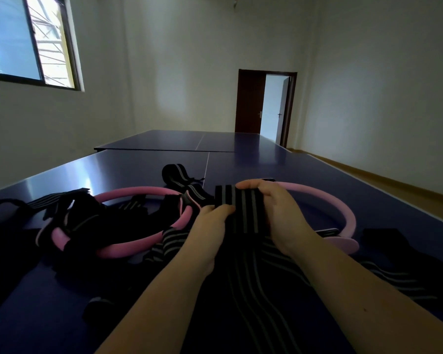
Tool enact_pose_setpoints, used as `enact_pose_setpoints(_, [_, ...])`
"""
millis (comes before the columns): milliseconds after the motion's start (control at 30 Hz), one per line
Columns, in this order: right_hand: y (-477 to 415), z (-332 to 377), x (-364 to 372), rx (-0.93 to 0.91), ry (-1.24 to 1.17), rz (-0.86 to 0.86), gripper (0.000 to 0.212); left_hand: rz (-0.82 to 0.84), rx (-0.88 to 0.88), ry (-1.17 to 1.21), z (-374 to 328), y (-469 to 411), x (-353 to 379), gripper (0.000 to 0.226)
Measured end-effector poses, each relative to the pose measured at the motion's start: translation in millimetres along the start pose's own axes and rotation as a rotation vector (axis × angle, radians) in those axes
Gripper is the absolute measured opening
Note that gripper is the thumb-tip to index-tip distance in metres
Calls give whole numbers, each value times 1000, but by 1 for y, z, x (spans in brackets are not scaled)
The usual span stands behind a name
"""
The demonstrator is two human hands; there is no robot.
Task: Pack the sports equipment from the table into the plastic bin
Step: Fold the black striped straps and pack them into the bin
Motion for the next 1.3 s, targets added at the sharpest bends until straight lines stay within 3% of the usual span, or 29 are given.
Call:
enact_pose_setpoints(67, [0,-5,4,33,114,19,31,-3,10,13,1,-1,-2,28])
enact_pose_setpoints(133, [4,-15,6,62,181,18,45,8,67,6,0,1,-3,27])
enact_pose_setpoints(200, [6,-29,6,69,75,10,55,-12,149,-25,-3,2,-6,26])
enact_pose_setpoints(267, [12,-38,6,84,-7,37,42,-41,227,-58,-5,1,-11,24])
enact_pose_setpoints(400, [19,-31,-4,-65,111,53,26,16,293,-95,-7,7,-9,21])
enact_pose_setpoints(500, [20,-27,-16,-205,104,-78,26,24,191,-129,1,7,-8,21])
enact_pose_setpoints(600, [20,-30,-22,-289,120,-140,32,34,-36,26,10,8,-7,43])
enact_pose_setpoints(700, [26,-31,-14,-335,249,-119,33,62,-44,-1,12,11,-7,27])
enact_pose_setpoints(767, [28,-33,-10,-289,198,-58,34,40,12,-87,9,14,-6,14])
enact_pose_setpoints(900, [24,-32,-8,-140,37,51,34,36,108,-102,5,14,-8,20])
enact_pose_setpoints(1033, [20,-46,-4,-61,178,111,51,4,291,-112,-2,14,-13,19])
enact_pose_setpoints(1100, [19,-46,-4,-59,204,83,41,-6,350,-153,-4,15,-14,19])
enact_pose_setpoints(1200, [21,-39,-8,-130,248,11,29,41,338,-276,1,14,-10,23])
enact_pose_setpoints(1300, [25,-43,-5,-112,217,62,34,56,242,-260,8,13,-6,25])
Point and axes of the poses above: each hand's wrist, its own y-axis away from the middle knuckle, its own x-axis out of the palm, z = x × y, the point moved 4 cm from there along -y, towards the middle knuckle, and after that the axes turned 1 degree about y, right-handed, at the moved point
